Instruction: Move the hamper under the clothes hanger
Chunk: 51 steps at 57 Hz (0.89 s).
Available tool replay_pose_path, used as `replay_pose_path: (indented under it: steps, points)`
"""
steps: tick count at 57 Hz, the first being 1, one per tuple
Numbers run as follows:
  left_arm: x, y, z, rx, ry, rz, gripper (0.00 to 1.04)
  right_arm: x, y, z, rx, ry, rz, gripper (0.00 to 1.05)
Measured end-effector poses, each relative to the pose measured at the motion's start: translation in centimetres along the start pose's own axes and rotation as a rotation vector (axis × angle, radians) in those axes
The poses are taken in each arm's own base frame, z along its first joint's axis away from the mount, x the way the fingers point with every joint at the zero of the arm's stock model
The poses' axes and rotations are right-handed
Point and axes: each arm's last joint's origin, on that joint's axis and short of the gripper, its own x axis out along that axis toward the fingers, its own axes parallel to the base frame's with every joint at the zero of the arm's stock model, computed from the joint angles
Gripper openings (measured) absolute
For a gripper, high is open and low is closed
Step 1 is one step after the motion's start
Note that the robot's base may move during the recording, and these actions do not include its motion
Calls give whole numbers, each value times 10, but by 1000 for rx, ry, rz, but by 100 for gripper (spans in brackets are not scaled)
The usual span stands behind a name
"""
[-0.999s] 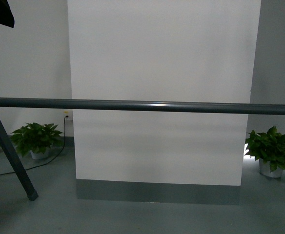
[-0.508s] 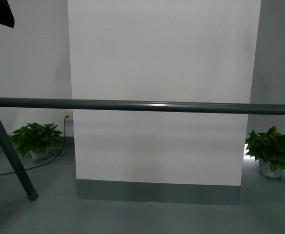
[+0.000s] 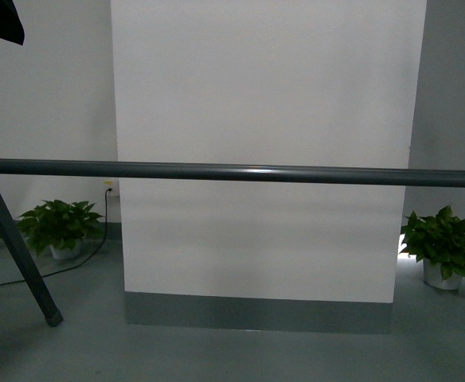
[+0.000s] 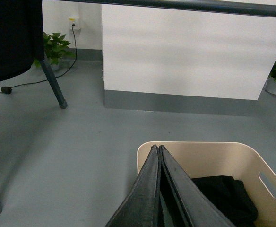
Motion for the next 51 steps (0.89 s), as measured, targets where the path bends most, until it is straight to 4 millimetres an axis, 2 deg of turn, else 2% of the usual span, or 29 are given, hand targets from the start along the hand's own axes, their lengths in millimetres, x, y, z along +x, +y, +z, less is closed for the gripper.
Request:
replay_pose_path:
  steps: [51]
  points:
    - [0,0,0,1,0,0,3,0,0,0,0,0,0,2]
